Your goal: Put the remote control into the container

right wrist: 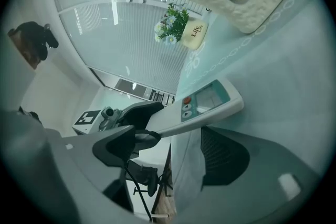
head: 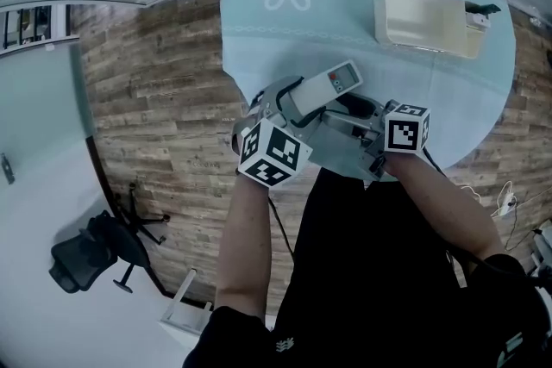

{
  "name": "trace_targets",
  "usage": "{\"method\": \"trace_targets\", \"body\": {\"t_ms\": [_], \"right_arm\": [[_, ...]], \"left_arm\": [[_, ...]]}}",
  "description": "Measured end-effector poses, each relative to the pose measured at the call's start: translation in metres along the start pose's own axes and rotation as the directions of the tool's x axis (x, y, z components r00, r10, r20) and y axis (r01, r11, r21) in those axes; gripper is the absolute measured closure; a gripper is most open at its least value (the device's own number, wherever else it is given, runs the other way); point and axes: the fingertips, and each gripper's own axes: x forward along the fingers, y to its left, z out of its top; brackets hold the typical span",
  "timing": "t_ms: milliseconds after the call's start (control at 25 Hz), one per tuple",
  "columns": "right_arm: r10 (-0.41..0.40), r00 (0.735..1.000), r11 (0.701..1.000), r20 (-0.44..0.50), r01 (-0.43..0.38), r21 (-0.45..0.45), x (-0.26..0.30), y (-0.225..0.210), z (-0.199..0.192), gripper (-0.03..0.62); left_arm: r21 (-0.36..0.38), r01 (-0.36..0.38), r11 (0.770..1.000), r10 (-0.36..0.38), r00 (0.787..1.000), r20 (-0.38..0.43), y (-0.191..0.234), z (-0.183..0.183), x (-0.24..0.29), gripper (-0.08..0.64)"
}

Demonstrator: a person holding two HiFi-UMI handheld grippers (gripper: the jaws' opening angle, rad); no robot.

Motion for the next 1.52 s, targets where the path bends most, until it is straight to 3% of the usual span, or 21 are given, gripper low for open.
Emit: {"method": "trace_targets", "body": {"t_ms": [320, 600, 1200, 1280, 1360, 1520], "right_arm": [[-0.015, 0.995, 1.0, 0.096, 0.013, 0.013, -0.008, -0.003, 0.028, 0.21], [-0.046, 0.976, 0.999, 0.215, 0.05, -0.012, -0.033, -0.002, 0.064, 0.238], [-0.016, 0.937, 0.988, 0.35, 0.068, -0.137, -0.079, 0.042, 0.121, 0.402], [-0.022, 0.935, 0.983, 0.354, 0.084, -0.161, -0.085, 0.048, 0.125, 0.416], [-0.021, 0.931, 0.977, 0.364, 0.097, -0.191, -0.092, 0.056, 0.13, 0.472], [0.01, 0.925, 0.958, 0.381, 0.101, -0.269, -0.106, 0.082, 0.141, 0.492]], "left_arm": [[-0.006, 0.001, 1.0, 0.0, 0.999, 0.032, -0.003, 0.016, -0.005, 0.265], [0.003, 0.001, 1.0, -0.002, 0.998, 0.059, -0.005, 0.032, -0.009, 0.265], [0.036, -0.002, 0.999, -0.001, 0.997, 0.073, -0.01, 0.055, -0.017, 0.268], [0.039, -0.001, 0.999, -0.002, 0.997, 0.076, -0.011, 0.06, -0.017, 0.268], [0.045, 0.001, 0.999, -0.005, 0.997, 0.08, -0.013, 0.066, -0.016, 0.268], [0.056, -0.001, 0.998, -0.004, 0.995, 0.102, -0.017, 0.082, -0.013, 0.27]]}}
